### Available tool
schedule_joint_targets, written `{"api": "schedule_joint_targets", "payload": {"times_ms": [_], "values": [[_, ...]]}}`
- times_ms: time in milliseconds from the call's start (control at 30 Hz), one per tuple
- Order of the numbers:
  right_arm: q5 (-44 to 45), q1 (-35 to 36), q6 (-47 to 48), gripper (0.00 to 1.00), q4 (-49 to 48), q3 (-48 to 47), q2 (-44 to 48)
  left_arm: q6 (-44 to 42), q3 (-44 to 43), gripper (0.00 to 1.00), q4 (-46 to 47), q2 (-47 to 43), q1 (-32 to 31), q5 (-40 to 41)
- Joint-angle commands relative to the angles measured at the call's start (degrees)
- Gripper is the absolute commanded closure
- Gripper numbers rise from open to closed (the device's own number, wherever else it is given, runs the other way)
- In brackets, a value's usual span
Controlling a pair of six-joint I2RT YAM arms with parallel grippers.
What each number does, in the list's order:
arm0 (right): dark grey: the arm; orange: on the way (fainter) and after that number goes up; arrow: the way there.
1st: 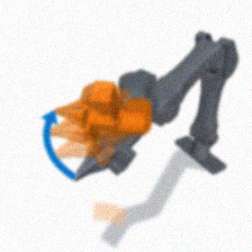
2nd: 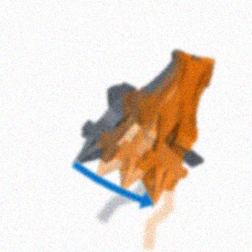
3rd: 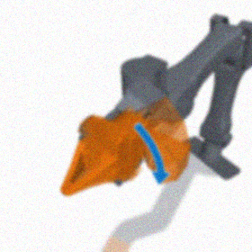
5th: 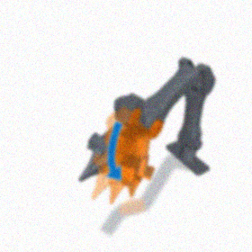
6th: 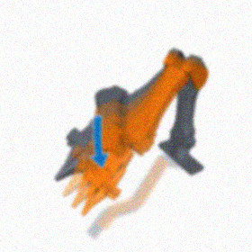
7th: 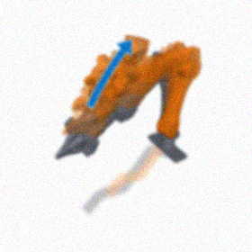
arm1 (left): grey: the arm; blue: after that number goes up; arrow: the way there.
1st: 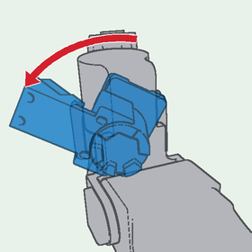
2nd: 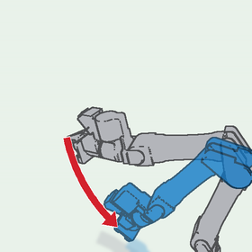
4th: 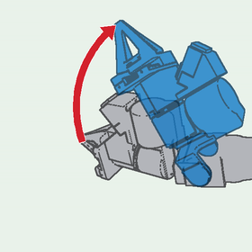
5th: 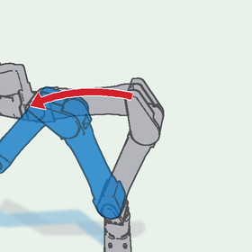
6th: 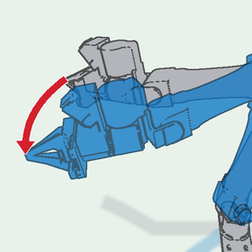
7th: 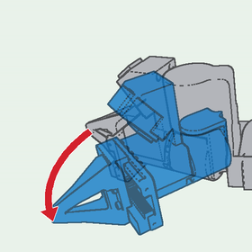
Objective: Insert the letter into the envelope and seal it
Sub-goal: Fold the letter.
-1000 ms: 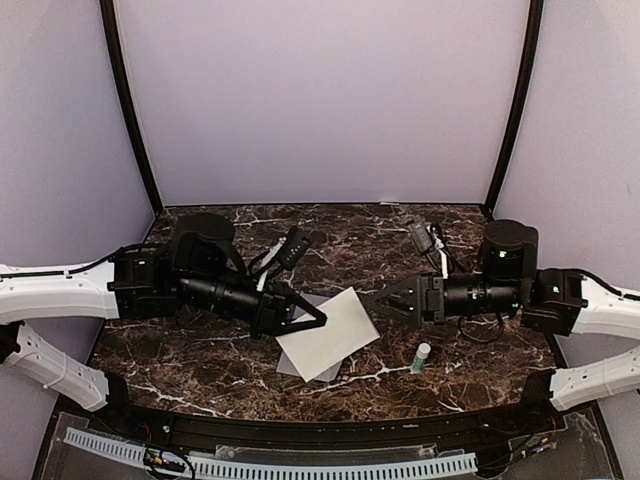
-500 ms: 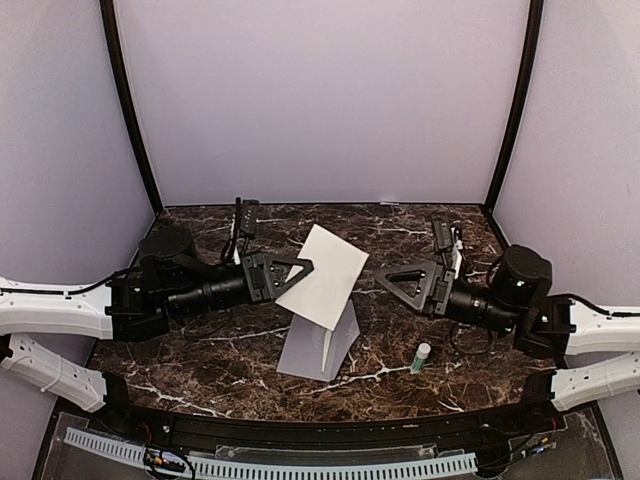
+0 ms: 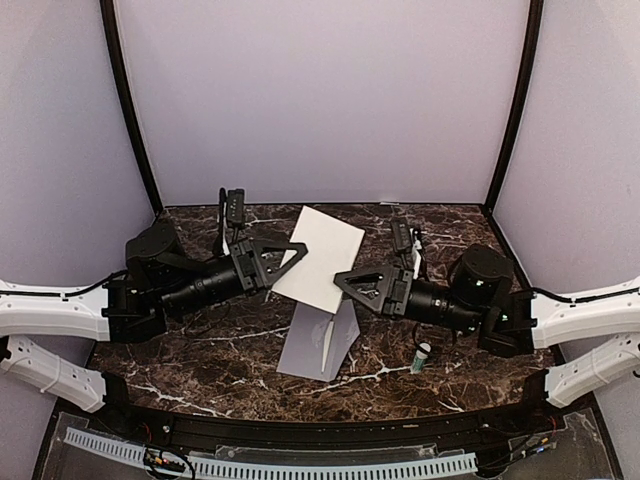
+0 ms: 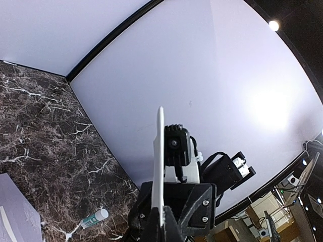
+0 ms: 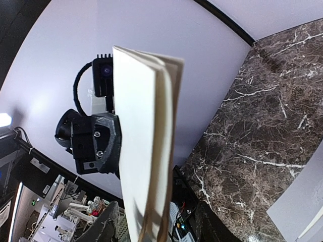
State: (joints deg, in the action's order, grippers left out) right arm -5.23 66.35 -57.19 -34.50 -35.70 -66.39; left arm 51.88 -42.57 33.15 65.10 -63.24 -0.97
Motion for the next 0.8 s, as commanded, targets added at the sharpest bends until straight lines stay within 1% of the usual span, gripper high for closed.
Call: {"api": "schedule_joint_targets", "payload": {"times_ms": [0,100,167,267,533,567,600,667,700,767], "values": [[-0.72,0.65,0.56,0.52,-6.39,-2.5,-0.22,0.5,1.26,1.0,2.52,-2.28,-0.21,0.36],[-0.14,0.66,0.41,0.53,-6.29,-2.85,-0.28,0.59,1.58,1.0,2.89,-2.66,-0.21,0.27],[0.15,0.67,0.41,0.56,-6.03,-3.17,-0.53,0.59,1.54,1.0,3.09,-2.76,-0.21,-0.27],[0.45,0.68,0.86,0.65,-6.06,-3.63,-0.79,0.5,1.57,1.0,3.1,-2.9,-0.21,-1.08],[0.09,0.65,2.46,0.68,-5.21,-6.35,-2.71,1.35,2.5,1.0,4.19,-3.74,-0.21,-2.63],[-0.09,0.56,2.51,0.69,-5.27,-6.61,-3.11,1.41,2.49,1.0,4.31,-3.7,-0.21,-2.98],[-0.39,0.65,2.6,0.73,-5.49,-6.93,-3.48,1.46,2.45,1.0,4.35,-3.65,-0.21,-3.11],[-1.0,0.55,2.76,0.93,-6.12,-7.3,-4.27,1.47,2.41,1.0,4.19,-3.51,-0.21,-3.4],[-1.15,0.58,2.86,1.0,-6.19,-7.62,-4.61,1.47,2.4,1.0,4.07,-3.46,-0.21,-3.41],[-1.23,0.62,3.22,1.0,-6.11,-8.02,-5.13,1.47,2.33,1.0,3.54,-3.43,-0.21,-3.42]]}}
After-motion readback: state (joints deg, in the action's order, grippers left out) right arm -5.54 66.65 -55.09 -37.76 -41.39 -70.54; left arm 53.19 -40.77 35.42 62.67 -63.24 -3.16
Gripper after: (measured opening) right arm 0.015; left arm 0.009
